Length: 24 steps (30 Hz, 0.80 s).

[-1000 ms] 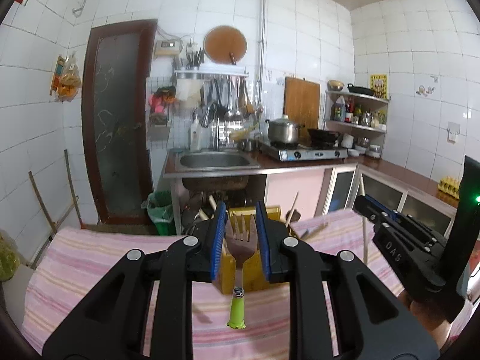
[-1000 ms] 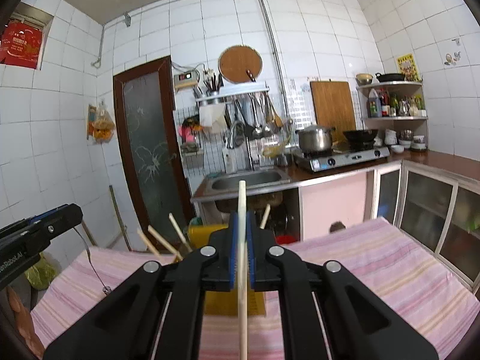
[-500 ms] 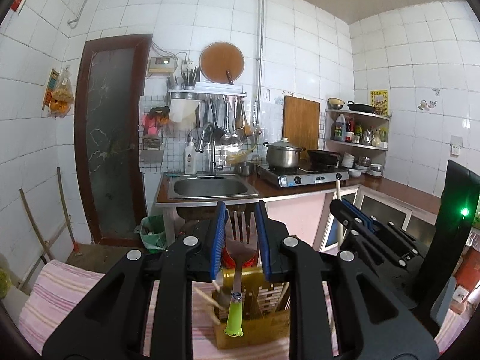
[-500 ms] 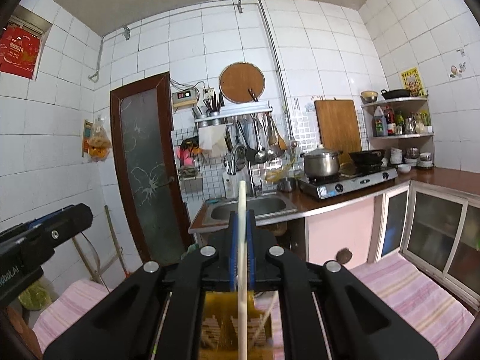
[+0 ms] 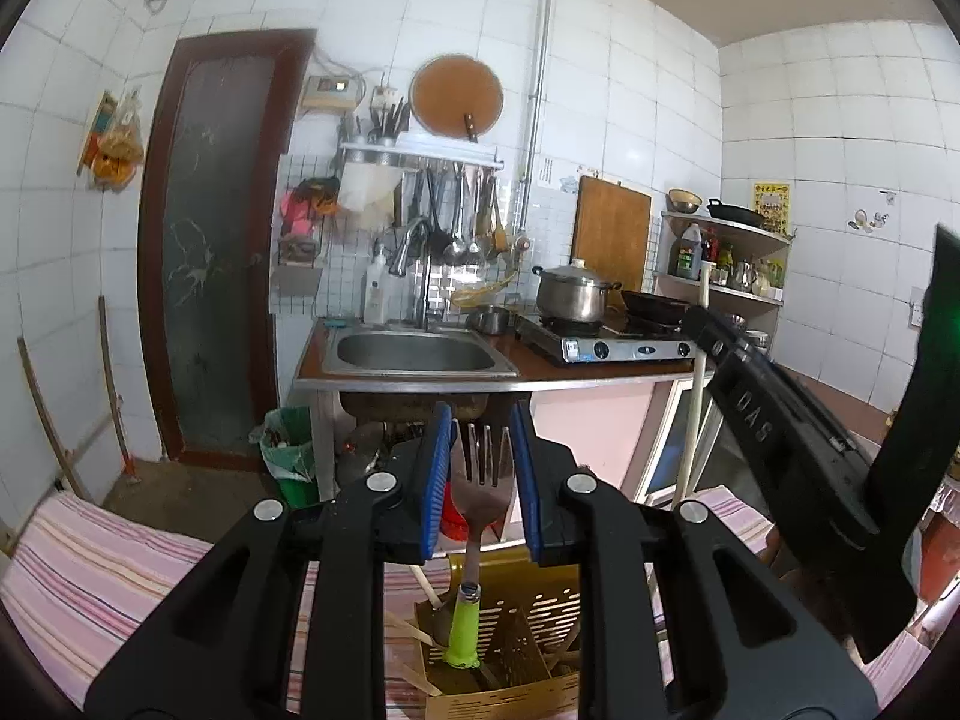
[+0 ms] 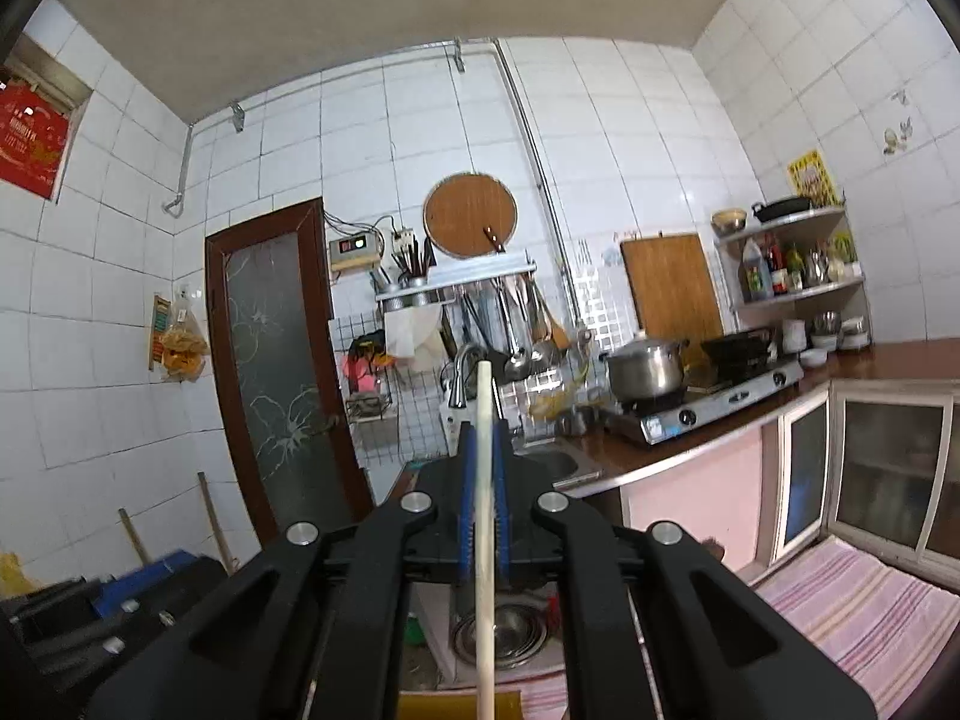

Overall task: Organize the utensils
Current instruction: 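Lower the fork and chopstick into the holder and open both tools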

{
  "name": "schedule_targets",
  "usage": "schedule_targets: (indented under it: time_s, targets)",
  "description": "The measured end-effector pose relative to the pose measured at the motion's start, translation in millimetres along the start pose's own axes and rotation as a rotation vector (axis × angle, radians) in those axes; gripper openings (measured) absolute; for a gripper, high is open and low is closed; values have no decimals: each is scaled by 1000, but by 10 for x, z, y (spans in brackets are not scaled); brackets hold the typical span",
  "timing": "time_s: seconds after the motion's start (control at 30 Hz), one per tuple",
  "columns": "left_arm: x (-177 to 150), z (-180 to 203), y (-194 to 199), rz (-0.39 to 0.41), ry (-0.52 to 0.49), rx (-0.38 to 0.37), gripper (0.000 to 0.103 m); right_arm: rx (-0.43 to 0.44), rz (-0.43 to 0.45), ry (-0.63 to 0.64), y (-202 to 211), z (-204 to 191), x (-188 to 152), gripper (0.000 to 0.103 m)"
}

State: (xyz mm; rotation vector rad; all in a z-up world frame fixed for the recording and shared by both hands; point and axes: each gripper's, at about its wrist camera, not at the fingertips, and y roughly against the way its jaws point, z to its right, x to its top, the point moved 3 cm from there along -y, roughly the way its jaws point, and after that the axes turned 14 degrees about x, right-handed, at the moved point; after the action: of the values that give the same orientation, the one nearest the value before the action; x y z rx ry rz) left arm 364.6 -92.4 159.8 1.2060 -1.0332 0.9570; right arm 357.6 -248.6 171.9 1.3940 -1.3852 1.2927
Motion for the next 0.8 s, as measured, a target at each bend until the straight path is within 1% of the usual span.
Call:
schedule_targets:
  time_s: [0.17,0.2,0.23,0.37,0.47,0.6,0.63,0.67,0.7,0.73,0.77,0.8]
  targets:
    - [-165,-9,-166,-31,2,11,19,-6,7,25,-76,-22,-124,6]
    - [-193,-6,-179,-33,3,11,17,-7,4,24,-93,-22,-151,6]
    - [-210,-10,-193,-32,3,12,14,-6,4,21,-109,-12,-180,6]
    - [-290,1,-210,-18,-33,33,14,-18,1,24,-158,10,-281,6]
    - [-379,-47,-236,-30,-40,45,14,-29,-5,24,-160,34,-379,6]
    - [-445,-190,-240,-69,-16,58,14,-24,-49,28,-176,56,-539,6]
    - [-461,-259,-210,-76,-8,68,16,-22,-61,26,-143,63,-587,6]
    - [-477,-301,-188,-82,-8,74,20,-25,-72,31,-107,64,-623,7]
    - [-493,-352,-155,-91,-10,82,32,-27,-79,35,-76,60,-653,7]
    - [-509,-402,-113,-96,-9,93,49,-34,-103,41,-20,68,-685,7]
    - [-535,-473,-29,-94,-2,111,56,-38,-117,40,23,81,-702,8]
    - [-546,-511,19,-92,-1,120,64,-43,-126,38,67,90,-712,10]
